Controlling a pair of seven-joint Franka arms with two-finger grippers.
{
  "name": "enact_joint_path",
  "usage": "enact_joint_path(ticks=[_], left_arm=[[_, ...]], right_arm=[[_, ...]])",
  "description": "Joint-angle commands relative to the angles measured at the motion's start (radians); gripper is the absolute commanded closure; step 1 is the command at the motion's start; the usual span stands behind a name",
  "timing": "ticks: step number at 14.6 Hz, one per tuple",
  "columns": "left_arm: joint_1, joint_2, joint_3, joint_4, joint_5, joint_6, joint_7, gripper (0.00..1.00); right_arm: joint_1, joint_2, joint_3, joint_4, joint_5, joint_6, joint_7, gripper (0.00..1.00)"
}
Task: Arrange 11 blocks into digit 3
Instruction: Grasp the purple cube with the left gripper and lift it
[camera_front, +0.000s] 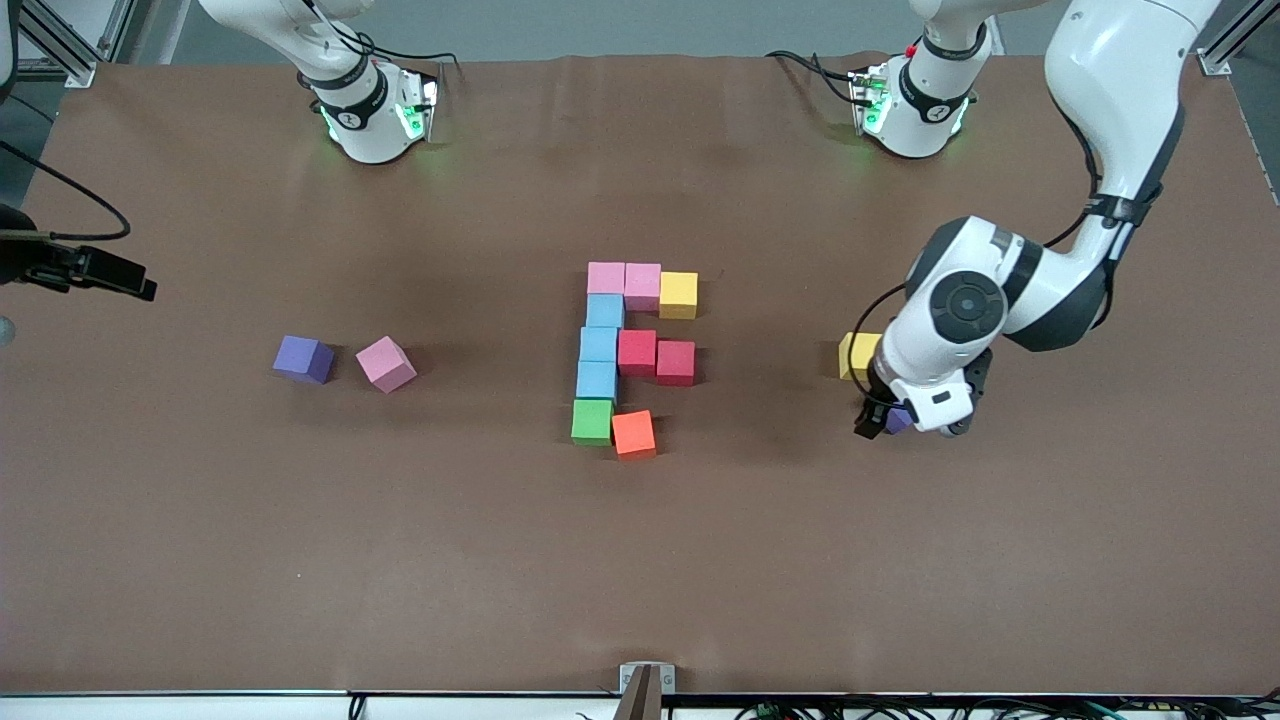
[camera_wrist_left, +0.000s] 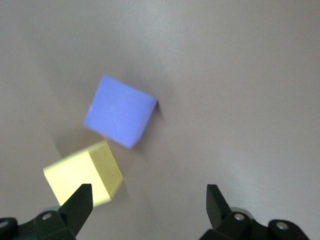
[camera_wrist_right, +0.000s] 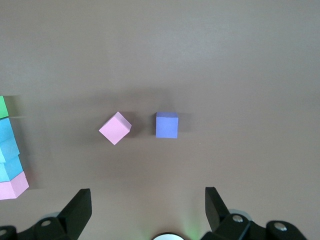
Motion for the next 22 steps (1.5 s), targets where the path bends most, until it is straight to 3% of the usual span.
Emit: enact_joint_path(ticks=[1, 4, 7, 22], left_arm=[[0.070, -0.085, -0.015, -0.137, -0.010, 0.106, 0.184, 0.00], [0.116, -0.092, -0.015, -0.184, -0.010, 0.136, 0.306, 0.00], [0.125, -0.069, -0.012, -0.201, 0.035, 0.165, 0.309, 0.00], [0.161, 0.091, -0.009, -0.157, 0.192, 0.255, 0.308, 0.00]], right_arm=[[-0.016, -0.100, 0.023, -0.112, -0.034, 0.032, 0.013, 0.00], [-0.016, -0.118, 0.023, -0.129, -0.042, 0.033, 0.014, 0.00], [-0.014, -0.131, 0.023, -0.130, -0.042, 0.030, 0.013, 0.00], [-0.010, -0.181, 0.020, -0.107, -0.060, -0.068, 0.011, 0.00]])
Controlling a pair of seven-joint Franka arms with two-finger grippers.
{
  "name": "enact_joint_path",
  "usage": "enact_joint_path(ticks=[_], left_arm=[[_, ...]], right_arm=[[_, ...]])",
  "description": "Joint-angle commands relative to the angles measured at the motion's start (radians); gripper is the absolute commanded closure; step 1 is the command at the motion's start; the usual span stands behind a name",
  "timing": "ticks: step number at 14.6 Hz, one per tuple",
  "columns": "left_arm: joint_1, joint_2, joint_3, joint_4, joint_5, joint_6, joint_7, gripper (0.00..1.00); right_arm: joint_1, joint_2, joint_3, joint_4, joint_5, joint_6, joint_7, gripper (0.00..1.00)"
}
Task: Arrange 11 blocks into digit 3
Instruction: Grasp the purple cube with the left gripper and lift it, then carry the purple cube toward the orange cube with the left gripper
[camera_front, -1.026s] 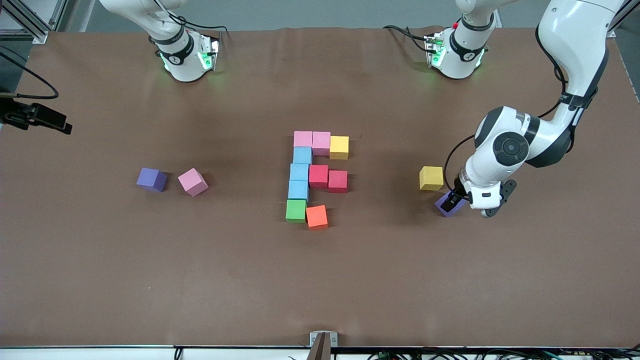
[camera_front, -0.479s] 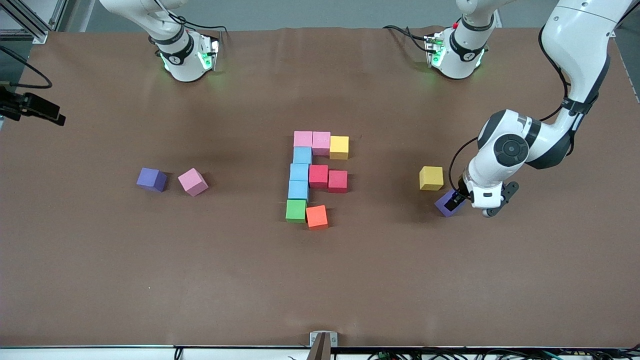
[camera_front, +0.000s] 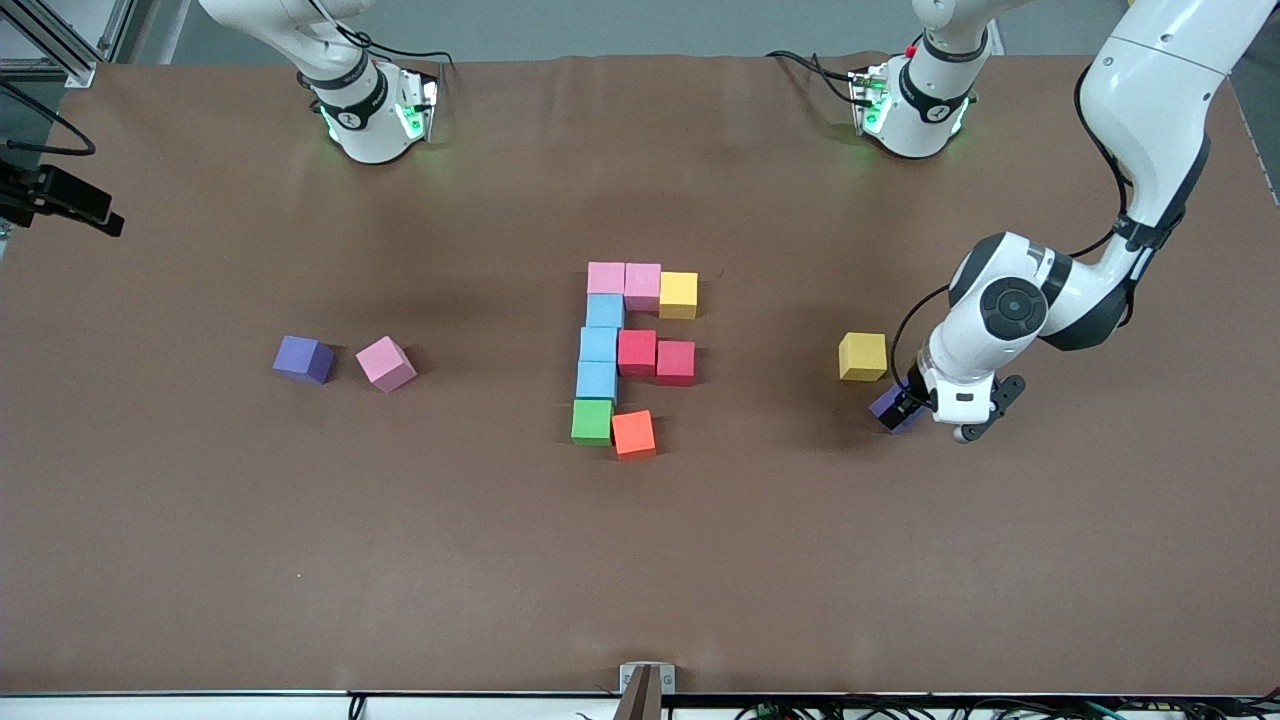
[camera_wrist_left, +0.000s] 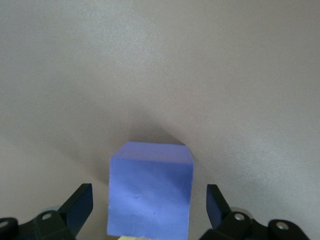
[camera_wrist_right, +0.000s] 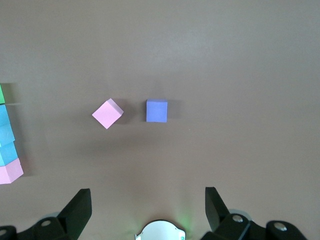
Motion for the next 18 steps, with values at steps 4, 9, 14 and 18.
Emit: enact_joint_path(ticks=[4, 9, 14, 18], left_arm=[[0.004, 0.050, -0.004, 0.036, 0.051, 0.004, -0.014, 0.57], [-0.037, 0.085, -0.005, 0.137, 0.035, -0.007, -0.128, 0.69], [-0.195, 0.204, 0.001, 0.355, 0.036, -0.074, -0.568, 0.72], [-0.382, 0.291, 0.045, 0.501, 0.035, -0.119, -0.962, 0.72]], right_arm=[[-0.006, -0.026, 0.014, 0.011, -0.009, -0.039, 0.011, 0.00], [-0.049, -0.024, 0.062, 0.006, -0.004, -0.033, 0.008, 0.00], [-0.138, -0.024, 0.166, 0.002, 0.005, -0.021, 0.008, 0.00], [-0.151, -0.024, 0.171, 0.000, 0.040, -0.011, 0.008, 0.00]])
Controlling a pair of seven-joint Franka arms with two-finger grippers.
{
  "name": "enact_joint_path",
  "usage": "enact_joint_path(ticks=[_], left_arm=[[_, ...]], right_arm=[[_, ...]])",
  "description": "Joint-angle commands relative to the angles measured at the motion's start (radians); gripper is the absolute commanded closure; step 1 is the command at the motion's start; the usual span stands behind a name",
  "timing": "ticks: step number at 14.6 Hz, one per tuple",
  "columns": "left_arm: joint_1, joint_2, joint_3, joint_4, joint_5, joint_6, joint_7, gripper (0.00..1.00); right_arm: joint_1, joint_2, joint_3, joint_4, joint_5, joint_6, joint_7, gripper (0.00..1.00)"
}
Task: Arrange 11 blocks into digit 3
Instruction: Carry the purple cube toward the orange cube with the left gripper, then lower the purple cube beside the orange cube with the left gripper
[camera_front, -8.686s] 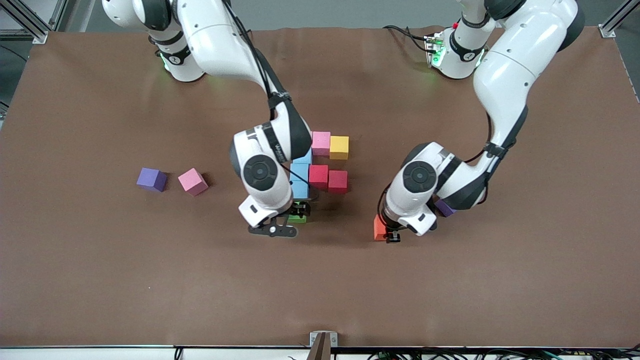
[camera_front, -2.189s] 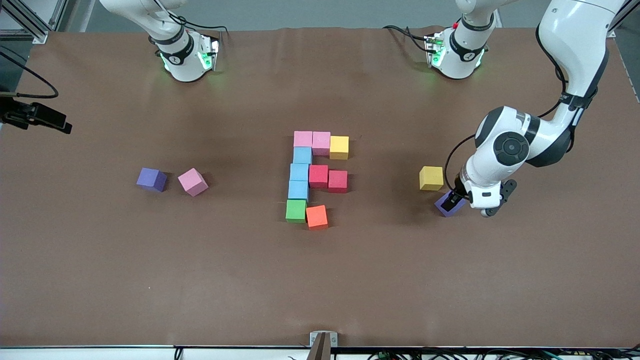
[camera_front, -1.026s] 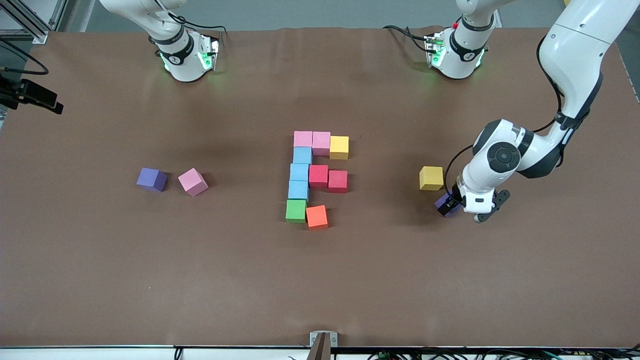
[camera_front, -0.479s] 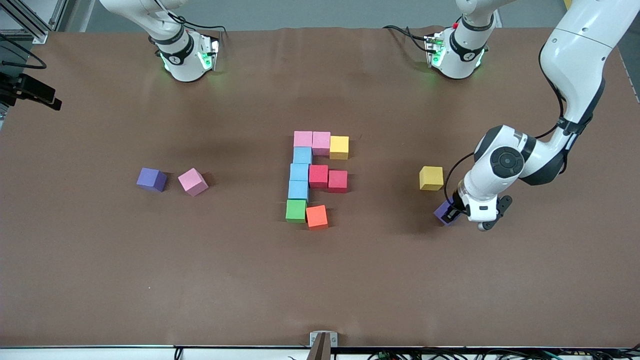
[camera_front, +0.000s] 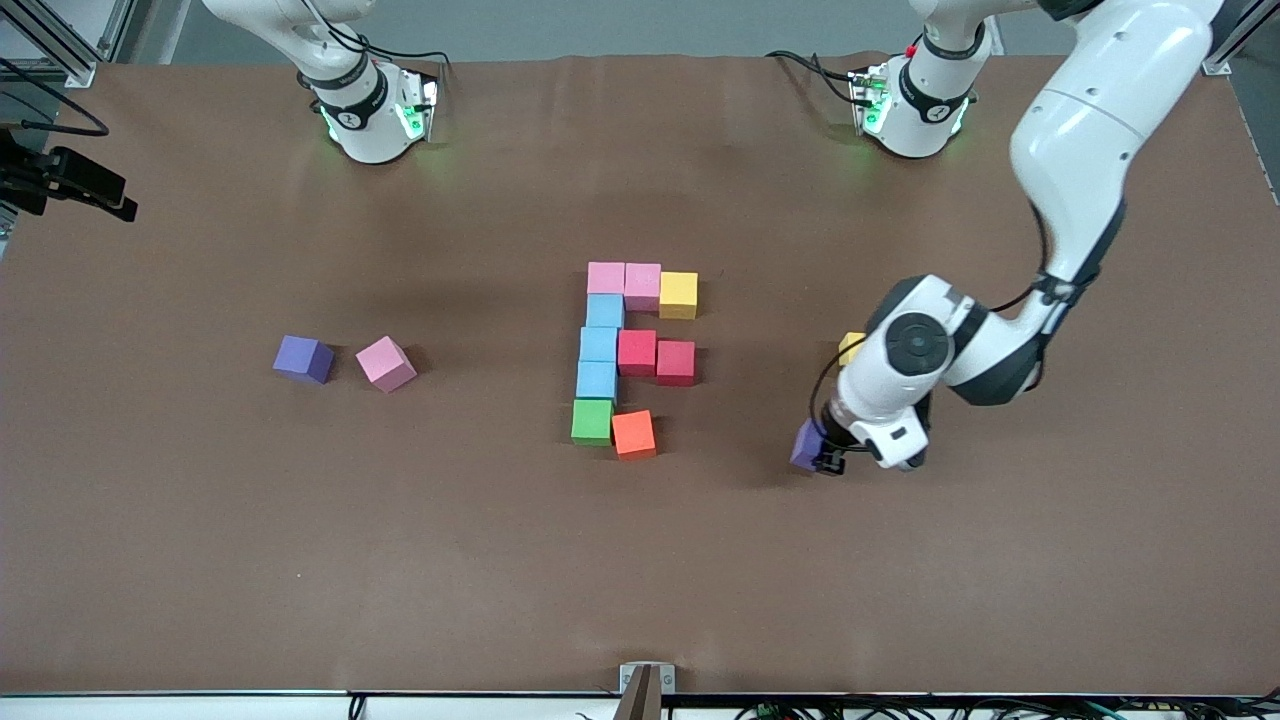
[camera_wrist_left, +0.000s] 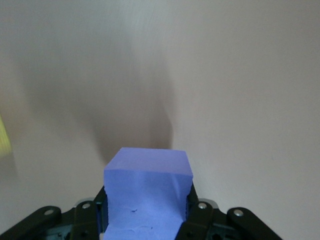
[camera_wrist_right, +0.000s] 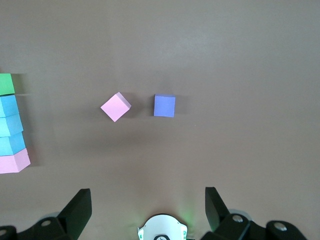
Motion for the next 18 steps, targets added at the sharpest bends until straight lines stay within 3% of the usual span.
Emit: enact_joint_path(ticks=[1, 4, 10, 18], left_arm=[[-0.122, 0.087, 0.042, 0.136, -0.004, -0.034, -0.192, 0.72], [-0.225, 0.135, 0.086, 0.225, -0.076, -0.034, -0.281, 0.72], [-0.435, 0.160, 0.246, 0.311, -0.249, -0.034, -0.369, 0.72], [-0.533, 0.207, 0.297, 0.366, -0.282, -0.027, -0.433, 0.72]], right_arm=[[-0.033, -0.014, 0.027, -0.018, 0.022, 0.013, 0.008, 0.00], [-0.060, -0.014, 0.072, -0.019, 0.021, 0.016, 0.006, 0.00], [-0.062, -0.014, 0.066, -0.018, 0.019, 0.023, -0.039, 0.00], [-0.060, -0.017, 0.063, -0.016, 0.028, 0.016, -0.050, 0.00]])
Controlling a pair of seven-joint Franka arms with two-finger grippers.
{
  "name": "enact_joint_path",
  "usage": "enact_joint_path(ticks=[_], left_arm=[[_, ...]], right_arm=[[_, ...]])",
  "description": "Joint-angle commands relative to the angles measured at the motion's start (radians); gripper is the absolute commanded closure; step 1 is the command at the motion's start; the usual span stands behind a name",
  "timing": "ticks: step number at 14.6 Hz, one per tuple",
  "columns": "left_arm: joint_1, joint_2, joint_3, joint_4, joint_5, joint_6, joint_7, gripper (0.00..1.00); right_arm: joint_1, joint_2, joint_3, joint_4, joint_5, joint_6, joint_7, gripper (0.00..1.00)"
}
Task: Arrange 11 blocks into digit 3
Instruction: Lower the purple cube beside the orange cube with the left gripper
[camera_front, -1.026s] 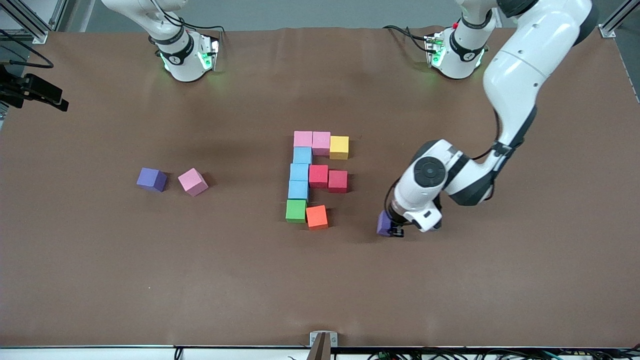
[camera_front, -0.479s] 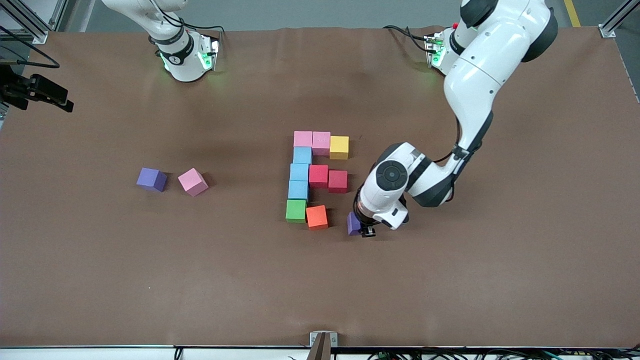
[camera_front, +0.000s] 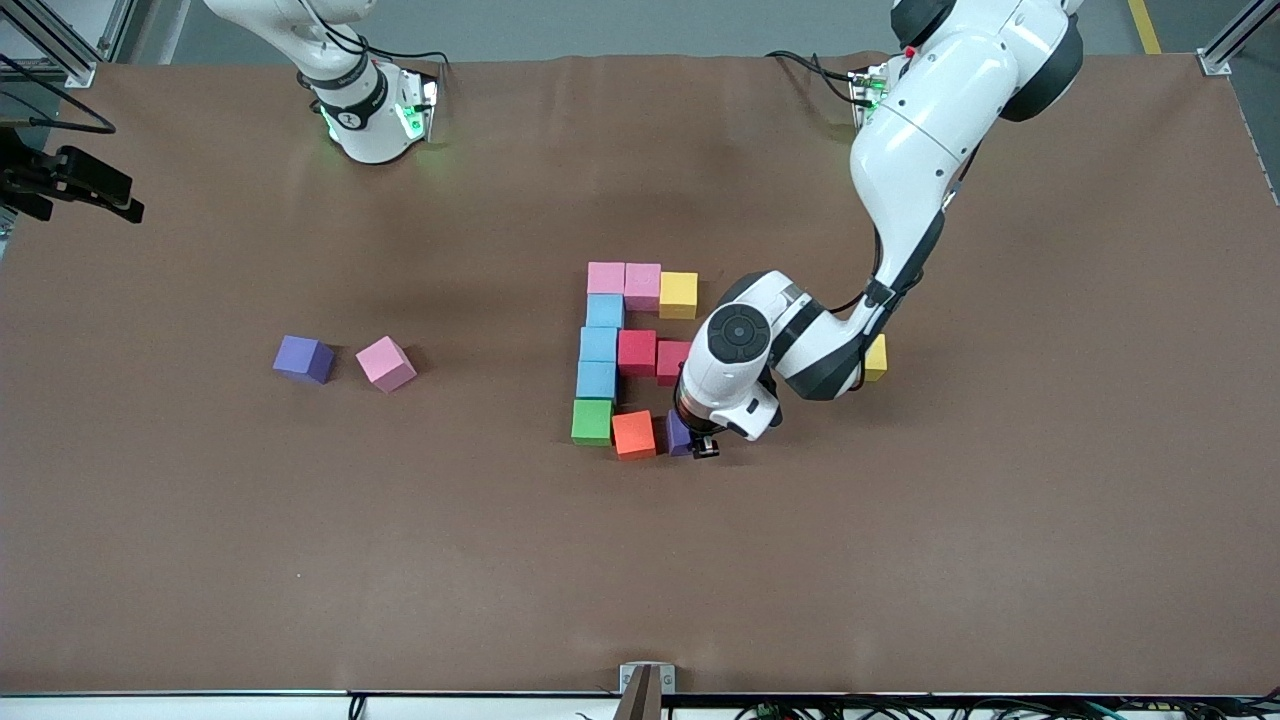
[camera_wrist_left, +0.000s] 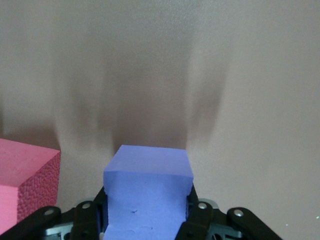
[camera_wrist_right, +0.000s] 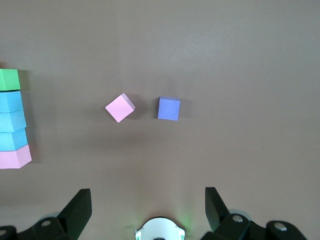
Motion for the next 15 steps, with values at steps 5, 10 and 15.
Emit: enact_joint_path(ticks=[5, 10, 15], left_arm=[[-0.064, 0.094, 0.036, 0.105, -0.024, 0.016, -0.020, 0.72], [-0.103, 0.094, 0.094, 0.105, -0.024, 0.086, -0.016, 0.72], [-0.117, 0.095, 0.108, 0.102, -0.017, 0.122, 0.001, 0.72]], right_arm=[[-0.023, -0.016, -0.015, -0.014, 0.063, 0.005, -0.016, 0.00], [-0.018, -0.017, -0.017, -0.014, 0.069, 0.006, -0.020, 0.00], [-0.017, -0.017, -0.017, -0.014, 0.057, 0.008, -0.028, 0.00]])
